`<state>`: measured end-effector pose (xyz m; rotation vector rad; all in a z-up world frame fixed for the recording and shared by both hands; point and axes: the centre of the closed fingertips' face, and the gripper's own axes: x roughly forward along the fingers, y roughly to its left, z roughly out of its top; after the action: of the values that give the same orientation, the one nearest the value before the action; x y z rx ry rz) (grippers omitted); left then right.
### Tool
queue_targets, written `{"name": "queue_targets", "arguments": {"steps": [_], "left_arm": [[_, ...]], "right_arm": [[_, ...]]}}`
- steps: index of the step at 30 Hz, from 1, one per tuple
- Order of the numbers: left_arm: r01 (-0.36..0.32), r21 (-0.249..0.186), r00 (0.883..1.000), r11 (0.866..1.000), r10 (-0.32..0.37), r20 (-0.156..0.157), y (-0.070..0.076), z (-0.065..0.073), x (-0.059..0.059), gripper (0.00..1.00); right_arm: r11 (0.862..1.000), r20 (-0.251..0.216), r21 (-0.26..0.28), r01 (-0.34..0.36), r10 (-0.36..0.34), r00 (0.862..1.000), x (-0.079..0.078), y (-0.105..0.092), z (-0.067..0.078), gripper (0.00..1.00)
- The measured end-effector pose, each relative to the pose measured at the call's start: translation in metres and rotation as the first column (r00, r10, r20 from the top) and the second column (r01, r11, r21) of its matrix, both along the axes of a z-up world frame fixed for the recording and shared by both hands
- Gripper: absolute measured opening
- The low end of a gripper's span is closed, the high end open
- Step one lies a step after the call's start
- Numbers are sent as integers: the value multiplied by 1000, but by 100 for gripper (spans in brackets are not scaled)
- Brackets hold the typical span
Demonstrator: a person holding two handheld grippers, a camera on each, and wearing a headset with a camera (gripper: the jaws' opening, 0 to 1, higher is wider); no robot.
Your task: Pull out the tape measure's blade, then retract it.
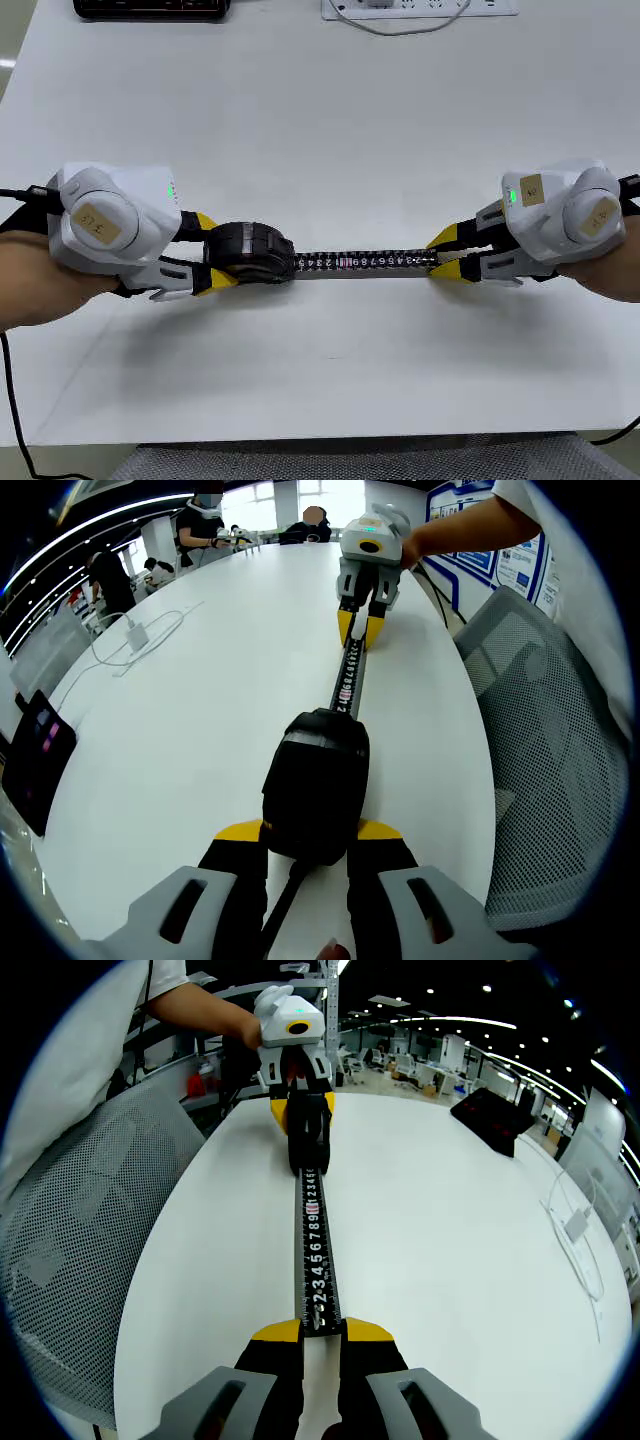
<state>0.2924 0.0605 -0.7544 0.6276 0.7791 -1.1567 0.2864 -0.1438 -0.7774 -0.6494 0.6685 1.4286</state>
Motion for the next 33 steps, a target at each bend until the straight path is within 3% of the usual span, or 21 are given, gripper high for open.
{"name": "queue_targets", "arguments": {"steps": [33], "left_arm": [[2,2,1000,1000,-2,-1,-1,0,0,25]], "right_arm": [[998,-17,-68,6,-7,1000,0,-38,0,8]]}}
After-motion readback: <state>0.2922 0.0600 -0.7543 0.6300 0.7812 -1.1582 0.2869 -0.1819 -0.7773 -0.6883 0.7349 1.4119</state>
